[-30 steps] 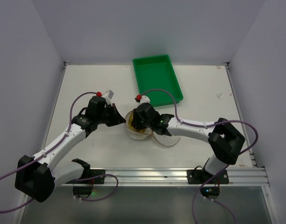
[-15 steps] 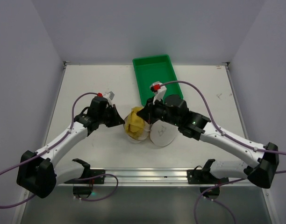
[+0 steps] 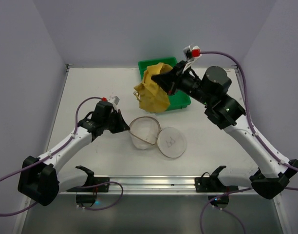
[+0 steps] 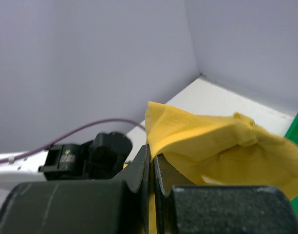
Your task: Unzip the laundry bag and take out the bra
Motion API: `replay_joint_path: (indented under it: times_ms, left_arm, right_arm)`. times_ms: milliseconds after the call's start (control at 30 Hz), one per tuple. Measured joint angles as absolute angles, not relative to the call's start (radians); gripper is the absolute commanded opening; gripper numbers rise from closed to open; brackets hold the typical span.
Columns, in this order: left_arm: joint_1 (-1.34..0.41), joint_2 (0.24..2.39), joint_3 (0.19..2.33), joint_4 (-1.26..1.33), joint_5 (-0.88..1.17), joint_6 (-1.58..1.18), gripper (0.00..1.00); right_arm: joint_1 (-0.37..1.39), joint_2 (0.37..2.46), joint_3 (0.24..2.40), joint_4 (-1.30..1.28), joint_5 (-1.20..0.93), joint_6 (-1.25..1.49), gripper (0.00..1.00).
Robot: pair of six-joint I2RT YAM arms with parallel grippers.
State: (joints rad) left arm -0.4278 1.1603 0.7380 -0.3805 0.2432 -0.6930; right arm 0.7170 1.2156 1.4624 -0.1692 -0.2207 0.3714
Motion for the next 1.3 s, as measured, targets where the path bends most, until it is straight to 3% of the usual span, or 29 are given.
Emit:
replay_joint_path:
  times_ms: [200, 733, 833, 933, 967, 1067, 1167, 1300]
  left_arm:
    - [-0.428, 1.157, 0.738, -0.383, 0.255, -0.694, 0.00]
    - [-0.428, 1.132, 0.667, -0.382, 0.279, -0.696, 0.00]
    - [-0.428, 1.113, 0.660, -0.382, 0.281, -0.696, 0.00]
    - [-0.428, 1.100, 0.656, -0.383, 0.281, -0.697, 0.00]
    - [-0.428, 1.098, 0.656, -0.382, 0.281, -0.697, 0.00]
    - [-0.428, 1.094, 0.656, -0.382, 0.281, -0.698, 0.00]
    - [-0.428, 1.093, 0.656, -0.383, 0.281, -0.698, 0.00]
    - [-0.428, 1.093, 0.656, -0.383, 0.281, -0.699, 0.00]
  right_arm:
    - [0.577, 1.380, 1.647, -0.156, -0.200, 0.309, 0.00]
    - [0.376, 2.183, 2.025, -0.155, -0.198, 0.271, 0.02]
    - [0.364, 2.291, 2.086, -0.163, -0.200, 0.286, 0.15]
    - [0.358, 2.373, 2.139, -0.170, -0.201, 0.301, 0.44]
    - [0.357, 2.386, 2.143, -0.173, -0.201, 0.304, 0.62]
    - [0.358, 2.393, 2.144, -0.173, -0.205, 0.298, 0.86]
    - [0.359, 2.366, 2.137, -0.167, -0.205, 0.291, 0.94]
    - [0.359, 2.205, 1.998, -0.163, -0.204, 0.286, 0.96]
